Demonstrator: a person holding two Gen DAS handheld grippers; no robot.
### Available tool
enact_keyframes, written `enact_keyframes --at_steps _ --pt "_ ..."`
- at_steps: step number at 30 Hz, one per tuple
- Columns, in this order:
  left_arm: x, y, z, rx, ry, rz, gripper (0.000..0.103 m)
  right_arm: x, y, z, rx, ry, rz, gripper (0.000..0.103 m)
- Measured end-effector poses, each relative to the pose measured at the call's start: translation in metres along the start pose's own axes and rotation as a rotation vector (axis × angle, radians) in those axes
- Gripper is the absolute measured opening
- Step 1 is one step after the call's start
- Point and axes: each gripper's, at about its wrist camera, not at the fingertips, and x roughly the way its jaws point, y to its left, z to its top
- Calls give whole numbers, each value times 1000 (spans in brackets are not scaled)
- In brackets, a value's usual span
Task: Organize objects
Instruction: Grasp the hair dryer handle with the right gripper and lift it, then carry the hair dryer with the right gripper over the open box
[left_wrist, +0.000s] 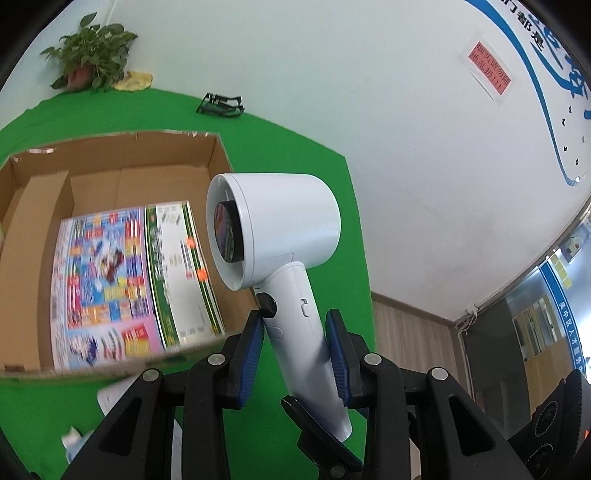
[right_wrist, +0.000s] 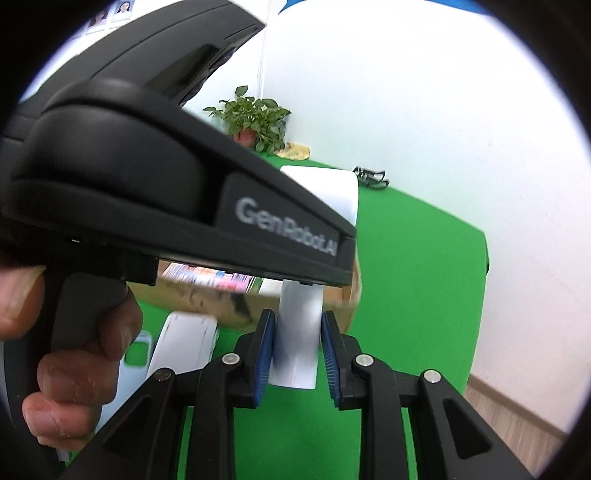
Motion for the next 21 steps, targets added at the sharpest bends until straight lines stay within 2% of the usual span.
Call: enact_keyframes --at_steps 5,6,9,13,17,21 --pt "2 6 34 -27 7 -37 32 14 -9 28 10 12 13 24" --pt "17 2 49 -35 12 -45 32 18 -11 33 10 16 14 24" --pt "10 5 60 -47 30 -55 32 31 -17 45 5 39 14 24" --pt "27 16 80 -79 69 -74 32 49 -26 56 3 80 14 24" --pt "48 29 88 -114 117 -104 32 68 -33 61 -5 116 8 24" --pt "70 42 79 -149 168 -118 32 93 -40 61 -3 179 6 24"
